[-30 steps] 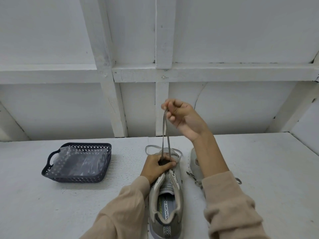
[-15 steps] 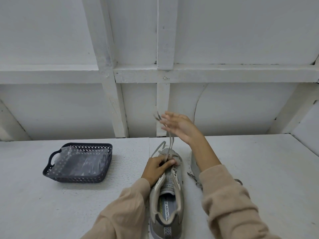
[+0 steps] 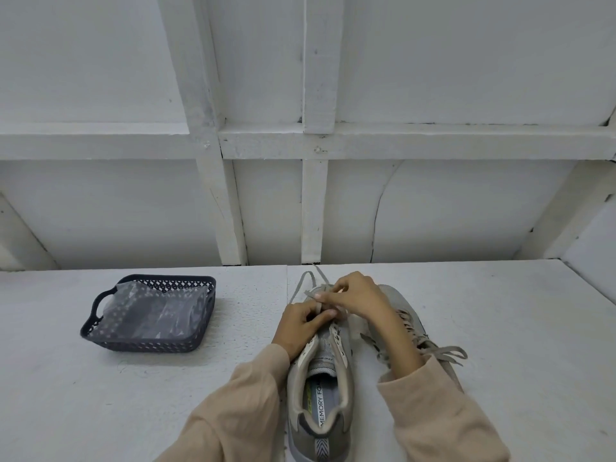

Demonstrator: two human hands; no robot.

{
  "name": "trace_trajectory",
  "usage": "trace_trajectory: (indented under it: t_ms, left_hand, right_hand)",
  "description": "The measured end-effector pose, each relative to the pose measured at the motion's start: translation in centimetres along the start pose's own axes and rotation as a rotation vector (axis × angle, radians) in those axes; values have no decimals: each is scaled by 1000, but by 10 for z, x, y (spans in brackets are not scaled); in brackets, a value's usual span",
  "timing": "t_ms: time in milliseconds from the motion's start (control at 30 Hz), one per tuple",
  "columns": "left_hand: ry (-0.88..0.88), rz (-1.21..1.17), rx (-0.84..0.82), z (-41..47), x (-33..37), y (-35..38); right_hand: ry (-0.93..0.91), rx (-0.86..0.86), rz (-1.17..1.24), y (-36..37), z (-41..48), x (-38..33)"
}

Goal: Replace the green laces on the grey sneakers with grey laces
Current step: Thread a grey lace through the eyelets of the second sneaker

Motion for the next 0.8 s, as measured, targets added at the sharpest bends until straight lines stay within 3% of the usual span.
trace_trajectory:
  t_ms: [100, 267, 400, 800]
  left_hand:
    - [14, 15, 1, 1, 3, 1]
    - [21, -11, -32, -2, 7, 2]
    - [11, 17, -46, 0, 8, 5]
    - [-27, -47, -48, 0, 1, 3]
  right_hand:
    - [-94, 14, 178, 5, -4, -9]
    - [-131, 101, 218, 2, -3, -11]
    - [-168, 13, 408, -2, -10, -22]
    - [-450, 17, 972, -111, -45, -84]
Point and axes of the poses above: each hand's wrist, its own z-axis towards the middle knuckle, its own y-axis out of the palm, x = y × z, the point moved 6 cm from there along z, towards the middle knuckle, and after that the axes turned 14 degrees about -z, right-handed, at the moved point
